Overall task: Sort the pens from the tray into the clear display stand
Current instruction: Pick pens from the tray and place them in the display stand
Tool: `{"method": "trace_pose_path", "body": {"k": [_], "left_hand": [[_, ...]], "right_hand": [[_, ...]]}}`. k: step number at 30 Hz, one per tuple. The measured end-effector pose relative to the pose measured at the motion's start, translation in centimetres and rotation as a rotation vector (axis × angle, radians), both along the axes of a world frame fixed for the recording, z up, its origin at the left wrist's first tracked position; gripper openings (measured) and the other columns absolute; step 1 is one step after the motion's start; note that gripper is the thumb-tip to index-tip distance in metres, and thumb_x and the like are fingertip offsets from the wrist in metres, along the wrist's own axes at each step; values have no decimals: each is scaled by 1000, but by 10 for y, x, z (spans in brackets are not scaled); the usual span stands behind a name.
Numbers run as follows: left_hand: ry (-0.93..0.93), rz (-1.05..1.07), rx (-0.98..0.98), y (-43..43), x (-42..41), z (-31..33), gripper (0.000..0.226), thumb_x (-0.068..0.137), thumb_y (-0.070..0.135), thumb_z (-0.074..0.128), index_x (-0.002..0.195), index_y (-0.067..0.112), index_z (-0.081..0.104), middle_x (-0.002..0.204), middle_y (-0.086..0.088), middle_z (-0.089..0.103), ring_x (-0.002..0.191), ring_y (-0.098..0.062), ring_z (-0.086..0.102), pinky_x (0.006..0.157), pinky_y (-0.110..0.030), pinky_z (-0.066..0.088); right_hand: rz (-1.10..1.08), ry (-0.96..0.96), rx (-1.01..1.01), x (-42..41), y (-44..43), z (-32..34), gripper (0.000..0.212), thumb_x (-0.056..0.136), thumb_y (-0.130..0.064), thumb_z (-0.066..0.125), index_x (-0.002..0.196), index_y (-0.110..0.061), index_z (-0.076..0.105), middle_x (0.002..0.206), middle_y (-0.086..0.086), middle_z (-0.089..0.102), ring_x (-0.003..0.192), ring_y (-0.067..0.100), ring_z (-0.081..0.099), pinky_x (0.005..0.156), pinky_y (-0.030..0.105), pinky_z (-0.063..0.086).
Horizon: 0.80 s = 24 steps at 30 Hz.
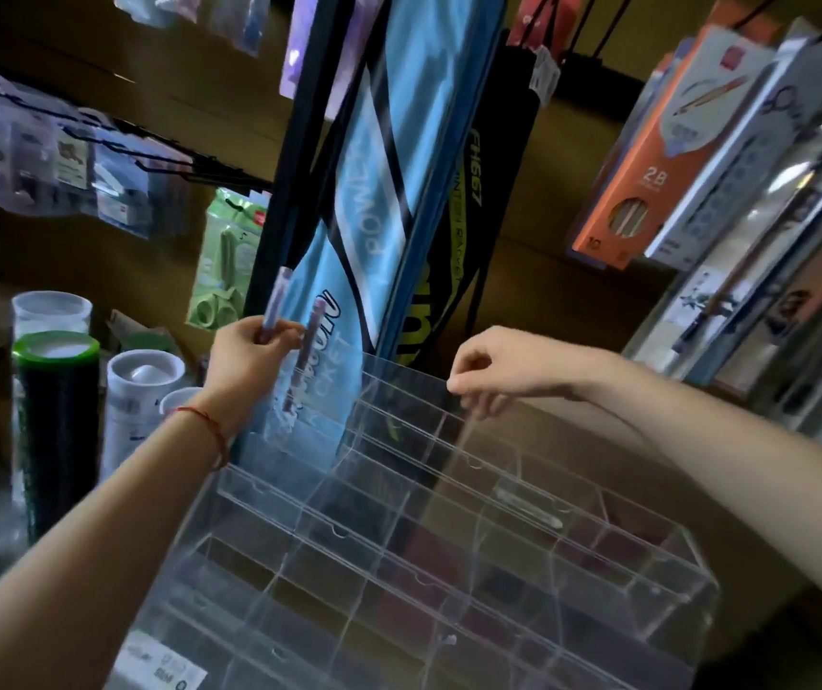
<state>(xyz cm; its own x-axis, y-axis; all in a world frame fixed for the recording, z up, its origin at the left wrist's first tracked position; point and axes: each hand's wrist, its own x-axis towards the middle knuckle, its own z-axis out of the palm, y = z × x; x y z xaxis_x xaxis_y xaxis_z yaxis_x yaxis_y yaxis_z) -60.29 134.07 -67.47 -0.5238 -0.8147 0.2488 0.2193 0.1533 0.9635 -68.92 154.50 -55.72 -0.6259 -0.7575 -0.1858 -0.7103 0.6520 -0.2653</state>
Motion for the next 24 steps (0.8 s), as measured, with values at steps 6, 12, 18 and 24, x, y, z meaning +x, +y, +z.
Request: {"method": "trace_pose_path", "body": {"k": [6,12,18,24], "left_hand": [[-56,4,-148,21,9,-7,4,92,18,56,95,20,57,83,-11,53,66,-16,48,52,-20,38],[-109,121,-255,68,7,-12,15,92,17,47,95,9,59,69,-9,52,64,-27,45,62,-33,36],[2,-5,-143,63,23,0,32,97,31,40,71,15,48,65,0,48,57,-13,41,54,-31,32],[49,-314,-274,71,35,7,35,99,16,37,67,16,54,62,5,51,47,1,42,53,-23,28]], "right_hand": [[-155,-90,-54,-12,94,-13,18,92,-21,56,96,-5,63,90,12,70,75,20,69,68,28,57],[-163,31,-69,-4,126,-44,16,93,-22,55,90,-9,64,81,1,66,59,-3,56,55,9,44],[-102,390,-52,13,89,-27,28,91,-43,51,98,-19,64,89,-6,62,76,7,57,70,23,48],[60,-268,-769,72,-42,-19,21,95,-19,49,116,-21,51,94,11,57,56,3,55,53,16,48]]}}
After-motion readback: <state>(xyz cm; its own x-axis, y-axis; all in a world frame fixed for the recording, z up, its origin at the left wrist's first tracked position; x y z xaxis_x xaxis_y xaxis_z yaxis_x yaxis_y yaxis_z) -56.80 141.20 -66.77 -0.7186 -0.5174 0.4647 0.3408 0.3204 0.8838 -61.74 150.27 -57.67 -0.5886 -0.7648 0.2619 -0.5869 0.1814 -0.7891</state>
